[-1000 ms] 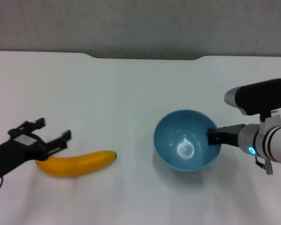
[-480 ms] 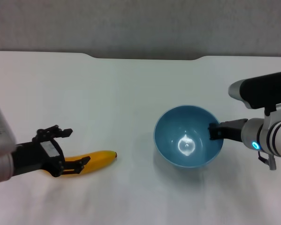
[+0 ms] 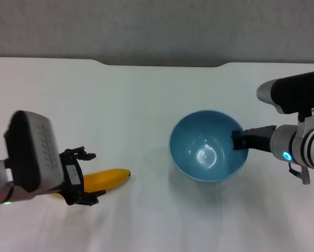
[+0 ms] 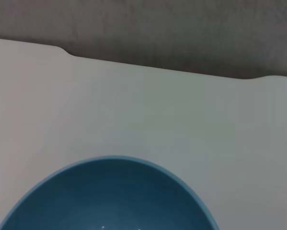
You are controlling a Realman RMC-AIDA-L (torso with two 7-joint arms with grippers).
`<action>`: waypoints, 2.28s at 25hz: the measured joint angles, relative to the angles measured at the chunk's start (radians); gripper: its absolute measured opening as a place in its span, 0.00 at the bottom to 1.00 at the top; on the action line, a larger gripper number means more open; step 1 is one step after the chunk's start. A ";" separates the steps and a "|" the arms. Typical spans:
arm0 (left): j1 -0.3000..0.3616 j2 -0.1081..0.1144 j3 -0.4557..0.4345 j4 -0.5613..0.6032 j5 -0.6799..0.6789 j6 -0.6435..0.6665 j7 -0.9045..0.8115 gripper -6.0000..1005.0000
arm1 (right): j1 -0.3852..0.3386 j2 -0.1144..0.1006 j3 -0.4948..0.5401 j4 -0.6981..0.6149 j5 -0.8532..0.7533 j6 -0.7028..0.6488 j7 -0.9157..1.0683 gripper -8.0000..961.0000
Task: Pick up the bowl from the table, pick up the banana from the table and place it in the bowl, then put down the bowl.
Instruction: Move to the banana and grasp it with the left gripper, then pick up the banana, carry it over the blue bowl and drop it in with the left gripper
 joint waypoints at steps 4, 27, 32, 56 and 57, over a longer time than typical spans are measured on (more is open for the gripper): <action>-0.028 0.000 0.020 0.021 0.063 0.026 -0.028 0.89 | -0.006 -0.003 -0.001 0.020 0.000 -0.004 0.000 0.04; -0.278 0.006 -0.066 0.320 0.294 0.006 -0.089 0.89 | -0.013 -0.001 -0.012 0.051 0.000 -0.004 0.000 0.04; -0.283 0.005 -0.066 0.329 0.315 0.005 -0.099 0.83 | -0.014 -0.001 -0.012 0.051 -0.001 -0.004 0.000 0.04; -0.211 0.001 -0.152 0.194 0.204 0.005 -0.124 0.55 | -0.024 0.004 -0.020 0.044 -0.008 0.006 0.000 0.04; -0.185 0.001 -0.159 0.155 0.176 0.004 -0.125 0.55 | -0.025 0.004 -0.020 0.044 -0.008 0.006 0.000 0.04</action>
